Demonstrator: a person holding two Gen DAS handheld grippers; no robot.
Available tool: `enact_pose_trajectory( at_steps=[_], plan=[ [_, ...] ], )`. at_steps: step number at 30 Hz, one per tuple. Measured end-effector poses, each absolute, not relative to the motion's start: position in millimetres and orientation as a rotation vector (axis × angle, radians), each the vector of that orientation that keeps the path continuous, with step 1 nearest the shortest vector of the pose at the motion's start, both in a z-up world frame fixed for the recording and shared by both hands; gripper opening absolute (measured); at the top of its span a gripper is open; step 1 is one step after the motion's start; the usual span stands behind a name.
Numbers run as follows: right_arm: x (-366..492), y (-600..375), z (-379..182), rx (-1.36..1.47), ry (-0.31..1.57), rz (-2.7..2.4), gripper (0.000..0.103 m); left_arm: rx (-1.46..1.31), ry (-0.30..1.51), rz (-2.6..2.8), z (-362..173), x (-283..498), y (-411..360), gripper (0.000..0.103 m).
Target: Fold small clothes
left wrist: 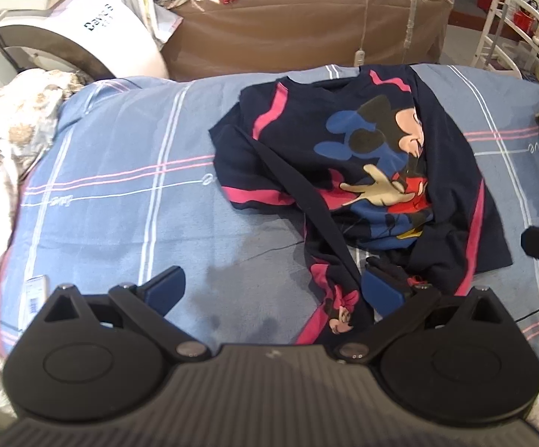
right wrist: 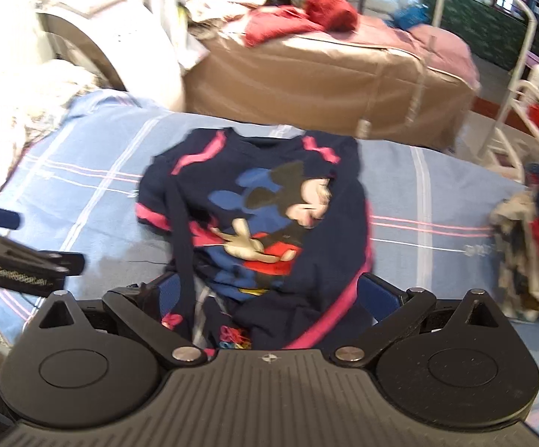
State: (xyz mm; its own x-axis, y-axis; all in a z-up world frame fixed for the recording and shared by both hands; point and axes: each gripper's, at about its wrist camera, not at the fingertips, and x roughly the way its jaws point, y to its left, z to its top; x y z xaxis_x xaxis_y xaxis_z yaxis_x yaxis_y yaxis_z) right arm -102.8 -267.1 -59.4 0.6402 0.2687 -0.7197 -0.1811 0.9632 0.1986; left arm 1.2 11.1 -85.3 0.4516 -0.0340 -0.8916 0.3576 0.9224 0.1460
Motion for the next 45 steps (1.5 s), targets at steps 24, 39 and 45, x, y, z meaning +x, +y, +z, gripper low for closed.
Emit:
enact_pose_trajectory(
  at_steps=[24,39,45],
  plan=[
    [-97,-258,-240,0.439,1.106,0.207,0.084,0.321,1.209,-0.447,-270,-25,21,0.055],
    [-74,-363,-194,0.309,0.956,0.053,0.014,0.023,1.052,-0.091,-204,61,124,0.004],
    [-45,-442,-190,0.02,0.918,-0.164,0.015,0.165,0.938,0.207,-183,125,204,0.005]
  ],
)
